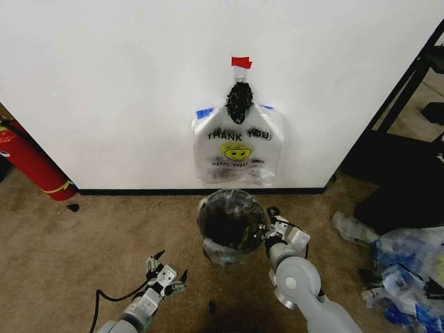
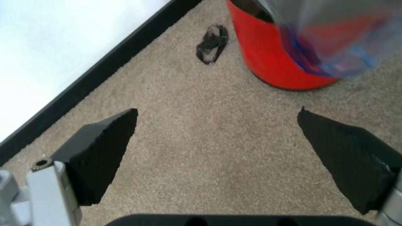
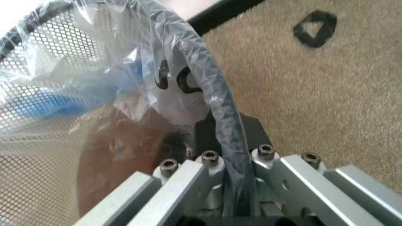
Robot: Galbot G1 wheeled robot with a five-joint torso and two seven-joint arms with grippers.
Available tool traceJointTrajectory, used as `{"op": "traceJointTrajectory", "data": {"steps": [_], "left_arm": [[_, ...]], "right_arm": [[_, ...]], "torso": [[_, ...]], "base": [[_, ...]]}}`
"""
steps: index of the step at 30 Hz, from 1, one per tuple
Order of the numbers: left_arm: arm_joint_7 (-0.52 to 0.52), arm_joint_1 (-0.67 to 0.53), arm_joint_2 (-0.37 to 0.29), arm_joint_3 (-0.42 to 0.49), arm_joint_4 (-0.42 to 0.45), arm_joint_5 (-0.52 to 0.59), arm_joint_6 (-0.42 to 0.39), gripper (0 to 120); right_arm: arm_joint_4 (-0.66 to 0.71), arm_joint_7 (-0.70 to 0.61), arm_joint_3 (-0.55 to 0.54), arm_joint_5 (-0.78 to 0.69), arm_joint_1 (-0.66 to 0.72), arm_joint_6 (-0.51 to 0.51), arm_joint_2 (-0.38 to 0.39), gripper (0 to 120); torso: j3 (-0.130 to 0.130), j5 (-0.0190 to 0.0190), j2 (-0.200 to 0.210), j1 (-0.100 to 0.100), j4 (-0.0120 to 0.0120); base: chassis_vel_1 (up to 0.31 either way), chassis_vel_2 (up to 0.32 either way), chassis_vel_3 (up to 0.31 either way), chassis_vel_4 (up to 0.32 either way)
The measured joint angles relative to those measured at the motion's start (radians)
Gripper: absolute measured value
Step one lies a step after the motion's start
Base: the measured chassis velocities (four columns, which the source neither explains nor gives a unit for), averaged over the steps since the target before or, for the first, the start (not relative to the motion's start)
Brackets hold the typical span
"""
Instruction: Pick up the garbage bag from the wall and place it over the trash bin.
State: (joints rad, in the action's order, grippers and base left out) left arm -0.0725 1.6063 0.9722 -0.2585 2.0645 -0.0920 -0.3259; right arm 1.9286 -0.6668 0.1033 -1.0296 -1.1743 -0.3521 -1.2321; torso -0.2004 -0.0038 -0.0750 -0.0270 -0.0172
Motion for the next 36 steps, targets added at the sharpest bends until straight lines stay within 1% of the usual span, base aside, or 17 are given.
{"op": "traceJointTrajectory", "data": {"steps": [10, 12, 13, 15, 16, 17, 22, 24, 26, 27, 29, 30, 31, 32, 33, 34, 36], "left_arm": [[-0.017, 0.0, 0.013, -0.003, -0.004, 0.004, -0.003, 100], [-0.021, -0.003, 0.017, -0.003, -0.01, 0.006, -0.001, 100], [-0.022, -0.003, 0.017, -0.003, -0.01, 0.006, -0.001, 100], [-0.024, -0.003, 0.02, -0.003, -0.011, 0.006, 0.0, 100], [-0.024, -0.001, 0.02, -0.003, -0.011, 0.006, 0.0, 100], [-0.024, -0.001, 0.02, -0.003, -0.011, 0.006, 0.0, 100], [-0.026, 0.007, 0.02, -0.013, -0.005, 0.006, 0.002, 100], [-0.026, 0.01, 0.019, -0.017, -0.003, 0.006, 0.003, 100], [-0.026, 0.015, 0.018, -0.025, 0.0, 0.006, 0.007, 100], [-0.026, 0.016, 0.018, -0.027, 0.0, 0.006, 0.009, 100], [-0.026, 0.014, 0.026, -0.045, 0.006, 0.015, 0.032, 100], [-0.027, 0.012, 0.031, -0.049, 0.007, 0.019, 0.038, 100], [-0.027, 0.012, 0.031, -0.049, 0.007, 0.019, 0.038, 100], [-0.029, 0.009, 0.038, -0.056, 0.01, 0.024, 0.047, 100], [-0.03, 0.006, 0.044, -0.059, 0.012, 0.027, 0.053, 100], [-0.038, -0.003, 0.065, -0.07, 0.019, 0.035, 0.069, 100], [-0.044, -0.015, 0.104, -0.092, 0.036, 0.048, 0.096, 100]], "right_arm": [[-0.028, 0.008, -0.003, -0.016, 0.018, -0.038, 0.01, 0], [-0.039, 0.008, -0.001, -0.027, 0.026, -0.056, 0.015, 8], [-0.04, 0.01, -0.001, -0.028, 0.026, -0.057, 0.016, 10], [-0.044, 0.043, 0.004, -0.025, 0.023, -0.055, 0.02, 22], [-0.043, 0.056, 0.005, -0.022, 0.019, -0.051, 0.021, 25], [-0.043, 0.056, 0.005, -0.022, 0.019, -0.051, 0.021, 25], [-0.025, 0.068, 0.005, -0.009, 0.002, -0.041, 0.02, 47], [-0.018, 0.068, 0.005, -0.006, -0.003, -0.041, 0.02, 50], [0.006, 0.069, 0.006, 0.006, -0.016, -0.041, 0.023, 58], [0.011, 0.071, 0.007, 0.01, -0.019, -0.04, 0.024, 60], [0.04, 0.117, 0.01, 0.066, -0.043, 0.0, 0.034, 71], [0.042, 0.14, 0.01, 0.095, -0.049, 0.025, 0.036, 75], [0.042, 0.14, 0.01, 0.095, -0.049, 0.025, 0.036, 75], [0.042, 0.17, 0.011, 0.138, -0.054, 0.063, 0.038, 80], [0.04, 0.194, 0.012, 0.173, -0.057, 0.093, 0.039, 81], [0.027, 0.262, 0.019, 0.259, -0.062, 0.191, 0.039, 88], [0.017, 0.365, 0.031, 0.344, -0.073, 0.314, 0.035, 95]], "torso": [[0.0, -0.0003, 0.0, 0.0, -0.0002], [0.0, -0.0005, 0.0, 0.0, -0.0003], [0.0, -0.0005, 0.0, 0.0, -0.0003], [0.0, -0.0002, 0.0, 0.0, -0.0001], [0.0, 0.0, 0.0, 0.0, -0.0001], [0.0, 0.0, 0.0, 0.0, -0.0001], [0.0, 0.0002, 0.0, 0.0, 0.0004], [0.0, 0.0003, 0.0, 0.0, 0.0003], [0.0, 0.0002, 0.0, 0.0, 0.0002], [0.0, 0.0001, 0.0, 0.0, 0.0002], [0.0, 0.0001, 0.0, 0.0, 0.0], [0.0, 0.0, 0.0, 0.0, 0.0], [0.0, 0.0, 0.0, 0.0, 0.0], [0.0, -0.0001, 0.0, 0.0, -0.0001], [0.0, -0.0001, 0.0, 0.0, -0.0001], [0.0, 0.0, 0.0, 0.0, -0.0001], [0.0, -0.0001, 0.0, 0.0, 0.0]], "base": [[0.0, 0.0, 0.0, 0.0], [0.0, 0.0, 0.0, 0.0], [0.0, 0.0, 0.0, 0.0], [0.0, 0.0, 0.0, 0.0], [0.0, 0.0, 0.0, 0.0], [0.0, 0.0, 0.0, 0.0], [0.0, 0.0, 0.0, 0.0], [0.0, 0.0, 0.0, 0.0], [0.0, 0.0, 0.0, 0.0], [0.0, 0.0, 0.0, 0.0], [0.0, 0.0, 0.0, 0.0], [0.0, 0.0, 0.0, 0.0], [0.0, 0.0, 0.0, 0.0], [0.0, 0.0, 0.0, 0.0], [0.0, 0.0, 0.0, 0.0], [0.0, 0.0, 0.0, 0.0], [0.0, 0.0, 0.0, 0.0]]}}
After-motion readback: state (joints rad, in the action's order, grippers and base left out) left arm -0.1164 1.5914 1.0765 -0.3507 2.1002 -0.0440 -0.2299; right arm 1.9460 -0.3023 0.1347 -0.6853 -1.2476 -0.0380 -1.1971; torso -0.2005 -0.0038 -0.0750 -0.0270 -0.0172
